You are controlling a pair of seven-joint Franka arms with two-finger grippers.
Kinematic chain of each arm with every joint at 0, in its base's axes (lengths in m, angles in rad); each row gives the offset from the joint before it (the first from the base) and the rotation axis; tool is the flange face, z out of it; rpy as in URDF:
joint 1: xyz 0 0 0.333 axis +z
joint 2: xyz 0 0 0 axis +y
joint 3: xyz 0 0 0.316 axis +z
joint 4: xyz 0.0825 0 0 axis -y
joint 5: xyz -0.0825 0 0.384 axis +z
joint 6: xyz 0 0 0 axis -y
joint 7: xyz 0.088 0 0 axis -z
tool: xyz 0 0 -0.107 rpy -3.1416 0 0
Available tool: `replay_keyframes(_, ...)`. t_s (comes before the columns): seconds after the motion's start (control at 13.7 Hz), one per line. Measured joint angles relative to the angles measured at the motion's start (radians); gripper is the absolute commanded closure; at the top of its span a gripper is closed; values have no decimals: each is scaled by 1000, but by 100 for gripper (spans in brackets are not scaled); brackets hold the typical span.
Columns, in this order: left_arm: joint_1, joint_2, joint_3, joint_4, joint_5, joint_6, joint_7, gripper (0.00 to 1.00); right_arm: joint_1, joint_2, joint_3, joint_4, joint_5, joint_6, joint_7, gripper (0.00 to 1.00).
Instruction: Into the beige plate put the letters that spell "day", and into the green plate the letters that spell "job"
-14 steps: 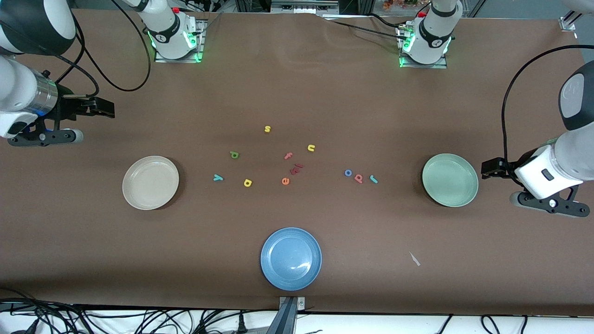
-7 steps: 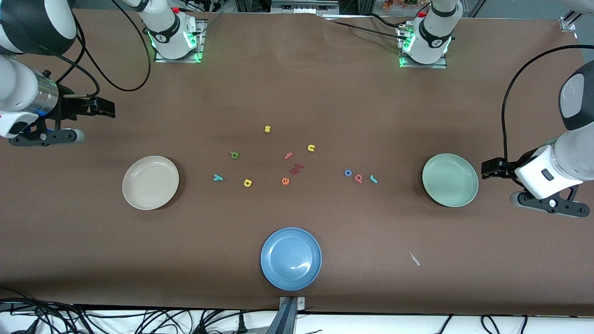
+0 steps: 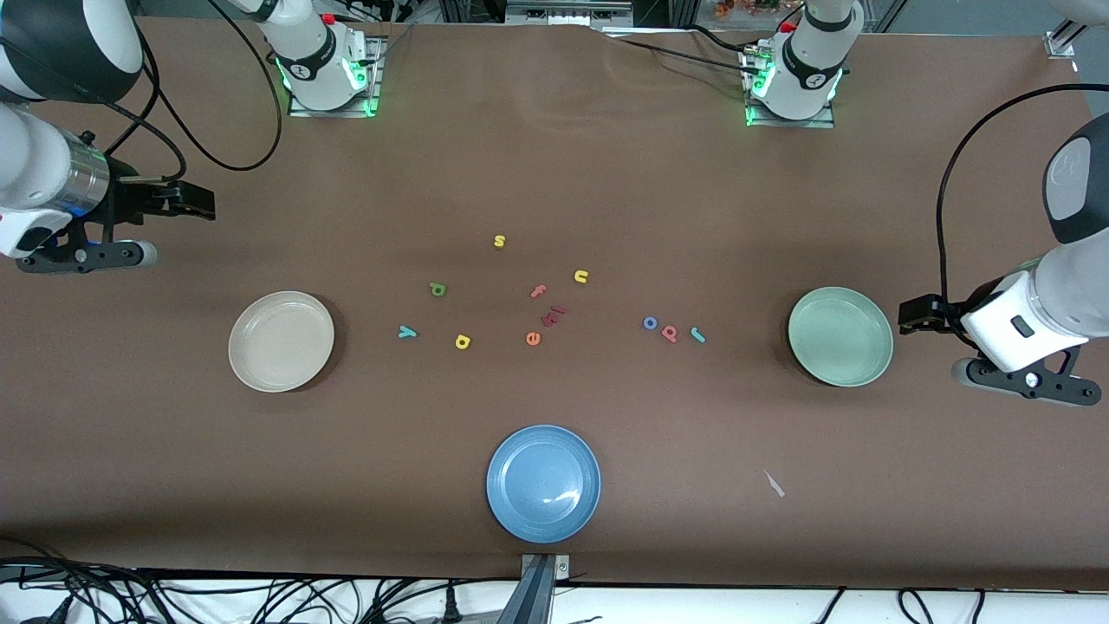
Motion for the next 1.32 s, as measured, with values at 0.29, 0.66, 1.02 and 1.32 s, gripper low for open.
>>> replay_keyframes(0.29,0,0,0,0,0,0,0,0,0,0,0,0,0,0,0,0)
replay_keyframes(0.66,0,0,0,0,0,0,0,0,0,0,0,0,0,0,0,0)
replay_keyframes(1.02,0,0,0,0,0,0,0,0,0,0,1,0,0,-1,2,0)
replay_keyframes(1.32,0,0,0,0,0,0,0,0,0,0,3,0,0,-1,31,0)
